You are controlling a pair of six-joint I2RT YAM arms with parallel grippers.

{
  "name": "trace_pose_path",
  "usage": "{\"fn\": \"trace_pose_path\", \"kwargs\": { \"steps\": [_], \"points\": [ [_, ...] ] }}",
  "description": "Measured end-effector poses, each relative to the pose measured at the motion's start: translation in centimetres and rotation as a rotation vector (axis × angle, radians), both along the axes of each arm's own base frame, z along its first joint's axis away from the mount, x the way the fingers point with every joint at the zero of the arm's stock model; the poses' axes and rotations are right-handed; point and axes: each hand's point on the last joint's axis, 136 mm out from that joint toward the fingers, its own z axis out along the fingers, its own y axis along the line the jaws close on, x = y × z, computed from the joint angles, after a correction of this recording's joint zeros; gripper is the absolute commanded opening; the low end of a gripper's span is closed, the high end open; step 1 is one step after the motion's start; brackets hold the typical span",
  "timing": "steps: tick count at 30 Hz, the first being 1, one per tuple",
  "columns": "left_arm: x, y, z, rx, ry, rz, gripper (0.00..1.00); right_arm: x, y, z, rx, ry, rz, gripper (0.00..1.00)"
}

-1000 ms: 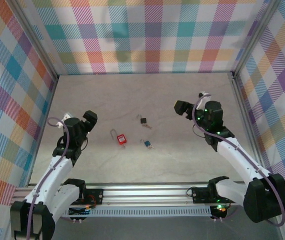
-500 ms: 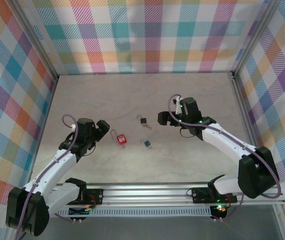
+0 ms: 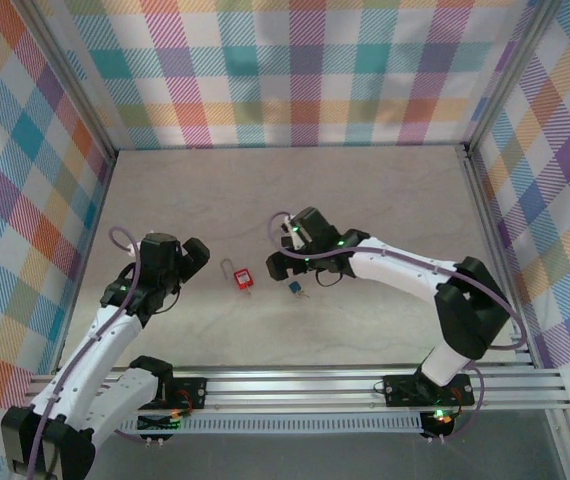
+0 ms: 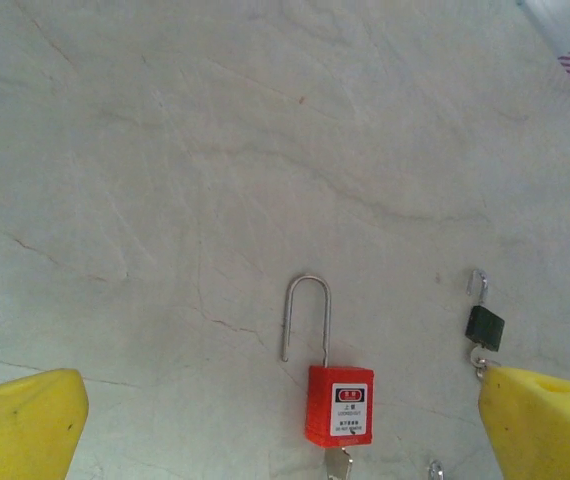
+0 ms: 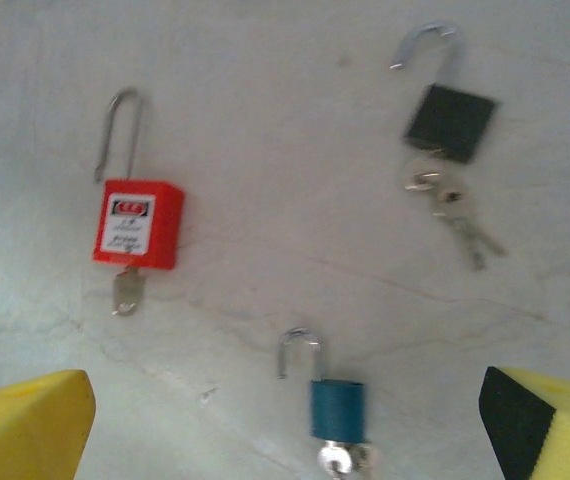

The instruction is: Lock with the key

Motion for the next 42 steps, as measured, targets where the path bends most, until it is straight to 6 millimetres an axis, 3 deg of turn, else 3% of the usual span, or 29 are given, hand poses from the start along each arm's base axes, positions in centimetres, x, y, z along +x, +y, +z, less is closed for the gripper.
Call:
{"fn": "trace_pose_path", "kwargs": {
  "steps": [6,13,20,25,33,42],
  "points": [
    [-0.6,0.3,2.7,0.019,-0.043,-0.015,1.00,-2.1,4.0,-1.0,-0.050,0.003,0.089,0.98],
    [-2.0,0.9,4.3,0.035,-0.071,-0.022,1.00,-2.2,6.3,-2.3,-0.100,0.012,0.112,0.91],
    [-2.8,1.5,8.4,0.056,-0.156,-0.030,1.00,-2.0,7.8,-3.8,-0.141,0.040,0.115,0.83],
    [-3.2,2.5,9.8,0.120,-0.179,-0.019,1.00,-2.2,9.4,-4.5,-0.162,0.044,0.131,0.79],
    [-3.7,4.2,12.5,0.235,-0.221,-0.001,1.00,-1.6,10.1,-5.5,-0.198,0.052,0.126,0.72],
    [-3.9,4.9,12.3,0.267,-0.217,0.015,1.00,-1.3,10.5,-6.9,-0.234,0.067,0.122,0.68]
  ]
}}
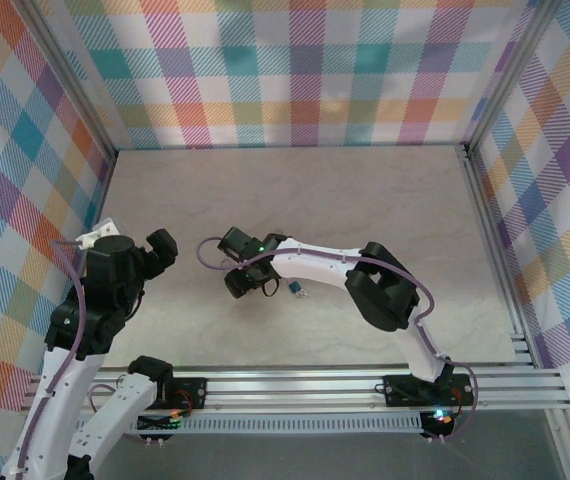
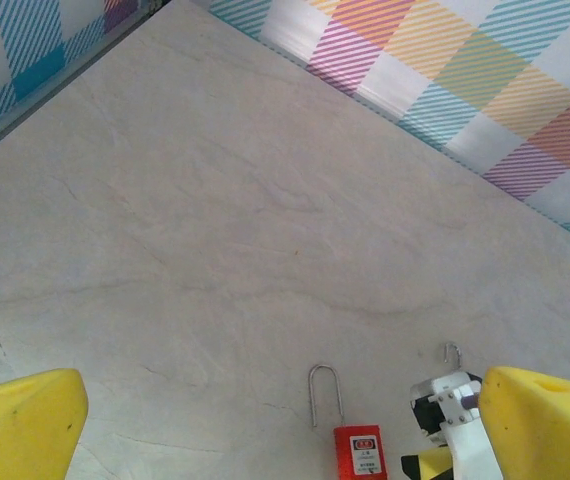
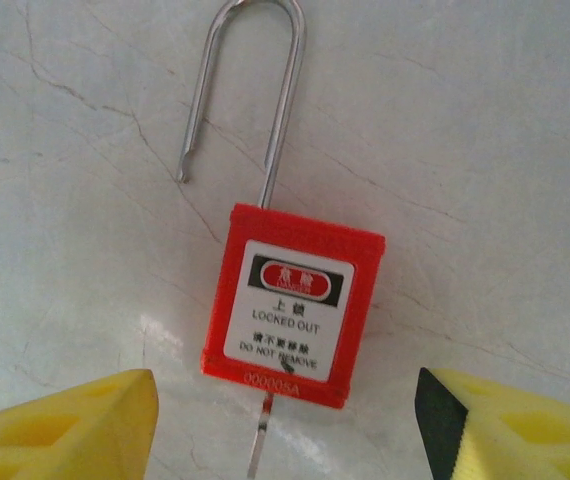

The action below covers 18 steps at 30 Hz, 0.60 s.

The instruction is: Lock with the key

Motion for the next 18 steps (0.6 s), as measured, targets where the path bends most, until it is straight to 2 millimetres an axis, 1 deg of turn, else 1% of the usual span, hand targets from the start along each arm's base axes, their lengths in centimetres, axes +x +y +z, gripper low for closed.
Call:
{"fn": "trace_pose_path", "kwargs": {
  "steps": [4,12,18],
  "points": [
    [-0.2,0.3,-0.2,0.003,-0.001,0.009,1.00,0.4,0.3,-0.7,-0.013,-0.004,-0.007,0.67],
    [-0.3,0.5,-0.3,0.000,-0.003,0.018,1.00,1.0,0.7,-1.9,-0.037,-0.003,-0.021,0.60],
    [-0.3,0.6,-0.3,-0.002,-0.003,0.022,1.00,1.3,0.7,-2.2,-0.043,-0.008,-0.040,0.54]
  ]
}}
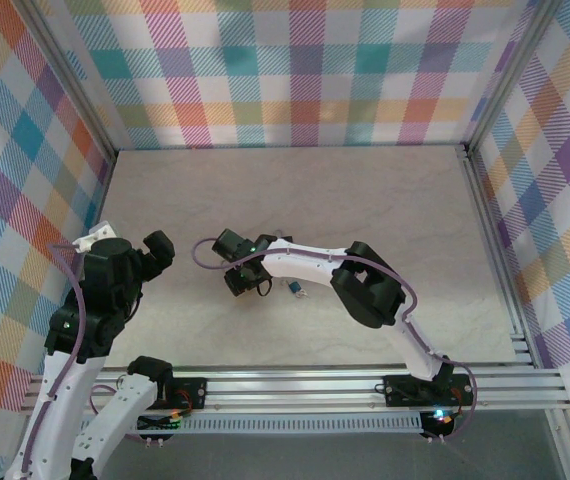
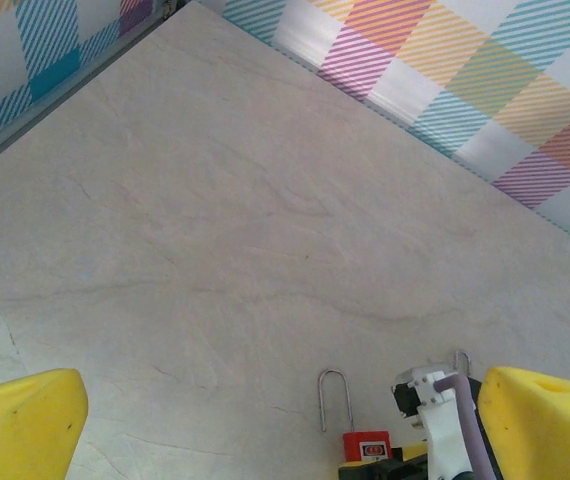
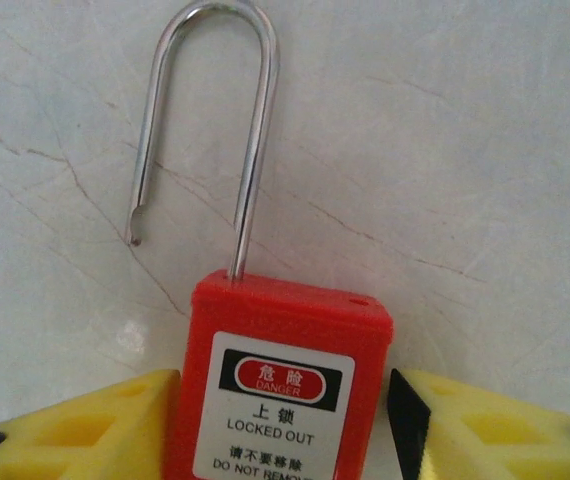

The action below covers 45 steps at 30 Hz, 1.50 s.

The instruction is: Lock with the key

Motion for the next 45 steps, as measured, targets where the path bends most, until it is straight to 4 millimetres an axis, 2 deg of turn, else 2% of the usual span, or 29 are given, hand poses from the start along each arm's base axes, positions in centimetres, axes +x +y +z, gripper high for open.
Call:
{"fn": "trace_pose_path", "kwargs": {
  "steps": [6,13,19,26,30,36,40,45],
  "points": [
    [0.1,-0.1,-0.4,-0.003,0.010,-0.008,1.00,0.2,-0.2,-0.1,-0.008,-0.007,-0.015,0.50],
    [0.2,-0.2,-0.7,-0.005,0.020,-0.011,1.00,0.4,-0.3,0.0,-0.015,-0.012,-0.036,0.40],
    [0.3,-0.5,-0.8,-0.014,0.027,-0.026,1.00,0.4,-0.3,0.0,-0.010,-0.011,-0.041,0.22],
    [0.8,-1.2,-1.6,-0.027,0.062,-0.055,1.00,-0.9,-1.2,0.6,0.012,0.012,-0.021,0.04],
    [1.1,-1.7,-2.1,-0.038,0.088,-0.074,1.00,-1.7,-1.8,2.9,0.058,0.012,-0.003,0.00],
    [1.6,-3.1,-2.8,-0.109,0.092,-0.115,1.00,-2.5,-2.9,8.9,0.212,-0.011,0.033,0.00],
    [2.3,-4.8,-3.9,-0.202,0.116,-0.150,1.00,-2.8,-4.9,12.4,0.319,-0.012,0.051,0.00],
    [3.6,-7.2,-5.7,-0.341,0.166,-0.194,1.00,-3.2,-7.9,14.4,0.400,-0.005,0.072,0.00]
  ]
}}
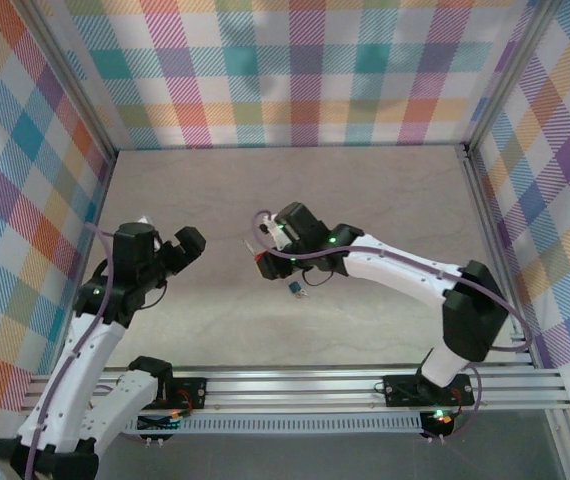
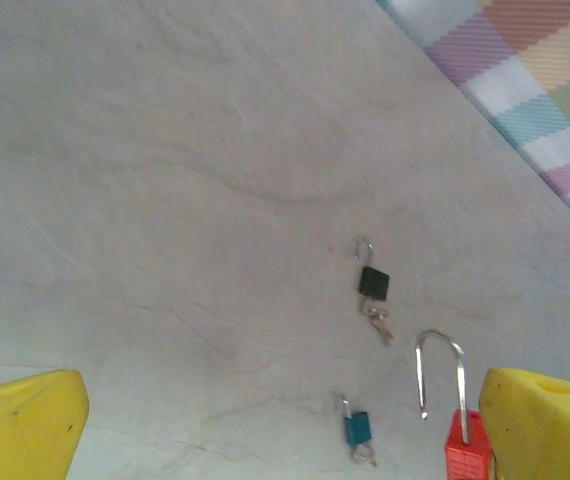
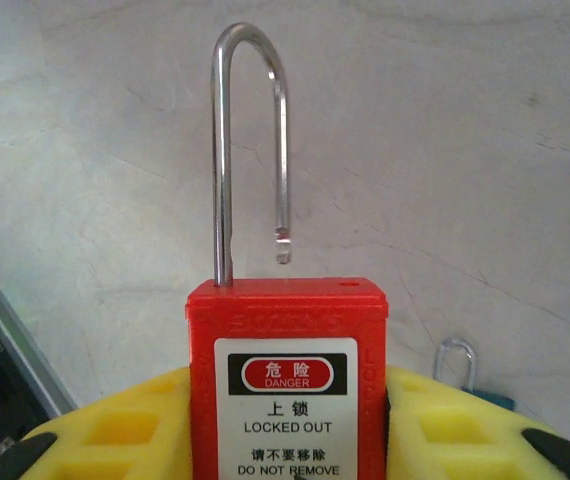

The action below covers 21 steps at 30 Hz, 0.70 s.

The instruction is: Lock with the key

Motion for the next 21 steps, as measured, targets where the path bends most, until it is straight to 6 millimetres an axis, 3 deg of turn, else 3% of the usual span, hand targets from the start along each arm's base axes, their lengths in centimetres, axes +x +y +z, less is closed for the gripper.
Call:
{"fn": "trace_pose_path", "kwargs": {
  "steps": [3,7,15,21],
  "points": [
    [0.8,-1.5,-1.7,-0.092,0.041,-0.016,1.00,-0.4,-1.5,0.2,0.029,-0.001,0.007,0.00],
    [1.3,-3.5,-3.4,-0.196,0.092,-0.034,1.00,-2.0,-1.8,0.0,0.079,0.014,0.051,0.00],
    [2.1,-8.7,-4.1,-0.279,0.126,-0.137,1.00,-3.3,-1.9,-2.2,0.100,0.046,0.091,0.00],
    [1.9,-11.4,-5.7,-0.286,0.182,-0.187,1.00,-3.2,-1.6,-2.3,0.121,0.035,0.096,0.00]
  ]
}}
